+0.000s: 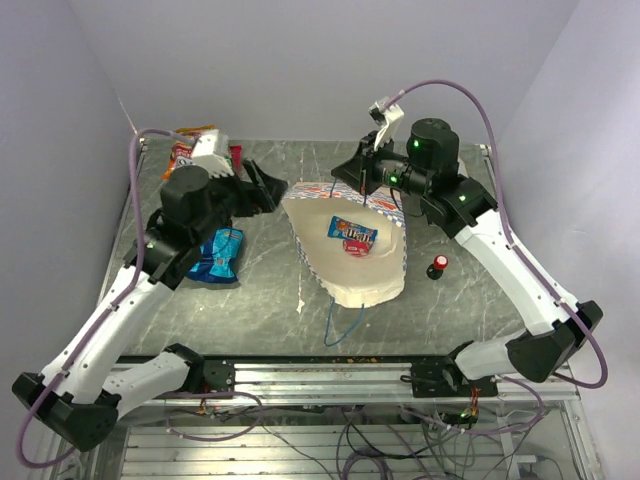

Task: Take the snacks out of the paper bag
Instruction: Take out the snack from the paper bag.

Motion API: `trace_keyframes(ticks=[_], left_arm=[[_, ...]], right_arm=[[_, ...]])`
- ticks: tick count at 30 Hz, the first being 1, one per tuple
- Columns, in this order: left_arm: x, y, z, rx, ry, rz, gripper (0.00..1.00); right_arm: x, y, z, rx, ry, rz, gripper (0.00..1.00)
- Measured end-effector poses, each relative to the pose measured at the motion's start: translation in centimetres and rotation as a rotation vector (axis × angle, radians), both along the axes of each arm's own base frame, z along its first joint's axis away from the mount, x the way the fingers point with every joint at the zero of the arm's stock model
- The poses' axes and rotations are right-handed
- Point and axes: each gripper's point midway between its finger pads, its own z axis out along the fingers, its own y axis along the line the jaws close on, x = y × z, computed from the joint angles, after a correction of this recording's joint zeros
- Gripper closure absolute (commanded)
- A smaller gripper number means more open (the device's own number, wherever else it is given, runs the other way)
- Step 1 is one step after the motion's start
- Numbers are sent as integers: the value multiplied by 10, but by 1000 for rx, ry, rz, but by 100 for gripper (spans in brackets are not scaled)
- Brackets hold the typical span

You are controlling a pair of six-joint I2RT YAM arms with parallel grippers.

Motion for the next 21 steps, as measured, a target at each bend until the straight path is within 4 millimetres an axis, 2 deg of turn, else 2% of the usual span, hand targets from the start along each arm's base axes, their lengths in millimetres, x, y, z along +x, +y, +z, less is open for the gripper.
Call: trace_keyframes(ticks=[5, 8, 11, 16, 21], left_arm=[[-34, -54, -7, 8, 18, -100, 9], [-56, -75, -10, 33, 8, -133, 14], [-78, -87, -19, 61, -11, -163, 18], [-83, -99, -38, 134, -22, -140, 19], [-91, -126, -51, 235, -58, -158, 27]], right_arm=[[5, 5, -1, -1, 16, 6, 100], [5, 5, 0, 1, 15, 7, 100], [3, 6, 1, 3, 20, 13, 100], [1, 5, 1, -5, 30, 13, 100], [1, 4, -2, -11, 37, 10, 100]])
